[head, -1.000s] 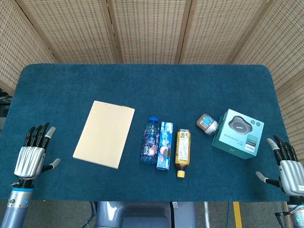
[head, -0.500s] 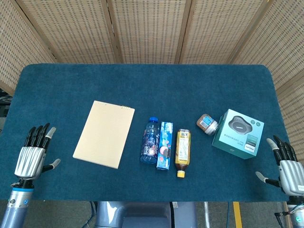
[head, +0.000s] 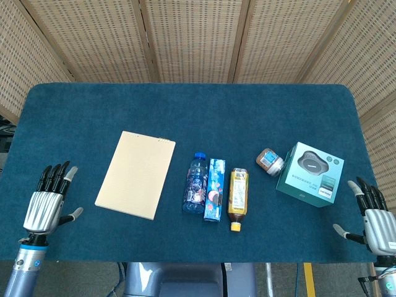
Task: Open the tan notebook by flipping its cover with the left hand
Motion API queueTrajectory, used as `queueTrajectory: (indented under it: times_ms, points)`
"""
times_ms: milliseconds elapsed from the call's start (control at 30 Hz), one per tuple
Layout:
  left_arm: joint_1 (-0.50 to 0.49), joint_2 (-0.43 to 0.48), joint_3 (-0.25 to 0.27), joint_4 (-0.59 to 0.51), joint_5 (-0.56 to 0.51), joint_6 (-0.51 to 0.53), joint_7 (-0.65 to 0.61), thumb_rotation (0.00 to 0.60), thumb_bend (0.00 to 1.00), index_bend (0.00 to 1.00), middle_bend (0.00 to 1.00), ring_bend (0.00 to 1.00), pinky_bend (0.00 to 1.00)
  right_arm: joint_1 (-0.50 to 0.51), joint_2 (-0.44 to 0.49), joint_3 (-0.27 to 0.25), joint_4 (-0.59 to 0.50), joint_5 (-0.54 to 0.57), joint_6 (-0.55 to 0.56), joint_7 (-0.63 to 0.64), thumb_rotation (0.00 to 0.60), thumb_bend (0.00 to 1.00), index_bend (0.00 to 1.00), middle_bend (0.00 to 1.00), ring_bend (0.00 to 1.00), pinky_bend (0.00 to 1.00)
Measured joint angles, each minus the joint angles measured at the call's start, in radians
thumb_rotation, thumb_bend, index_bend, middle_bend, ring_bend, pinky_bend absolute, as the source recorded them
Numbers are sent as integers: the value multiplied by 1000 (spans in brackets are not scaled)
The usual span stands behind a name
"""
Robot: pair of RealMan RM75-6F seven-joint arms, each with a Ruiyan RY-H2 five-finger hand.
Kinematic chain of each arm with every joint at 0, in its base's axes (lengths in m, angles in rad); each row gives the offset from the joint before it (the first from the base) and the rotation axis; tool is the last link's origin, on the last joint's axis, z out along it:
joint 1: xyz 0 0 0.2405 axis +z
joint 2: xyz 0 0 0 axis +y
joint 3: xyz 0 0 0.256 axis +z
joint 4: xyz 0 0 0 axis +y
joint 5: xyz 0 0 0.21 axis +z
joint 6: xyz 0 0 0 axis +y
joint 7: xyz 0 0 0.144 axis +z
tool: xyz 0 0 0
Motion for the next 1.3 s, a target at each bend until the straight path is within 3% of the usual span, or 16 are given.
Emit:
queueTrajectory:
  times_ms: [667, 867, 1300]
  points:
    - [-135, -109, -3, 70, -40, -237, 98, 600, 37, 0, 0, 0, 0, 3, 3, 2, -7, 13, -15, 33, 600, 53, 12, 0, 0, 0]
    - [-163, -145, 1, 90, -58, -284, 142, 600, 175, 0, 0, 0, 0, 3, 5, 3, -8, 15, -18, 50, 600, 53, 12, 0, 0, 0]
    - [-178, -197, 21, 157, -82, -317, 170, 600, 218, 0, 0, 0, 0, 2, 5, 4, -7, 16, -17, 67, 600, 53, 13, 0, 0, 0]
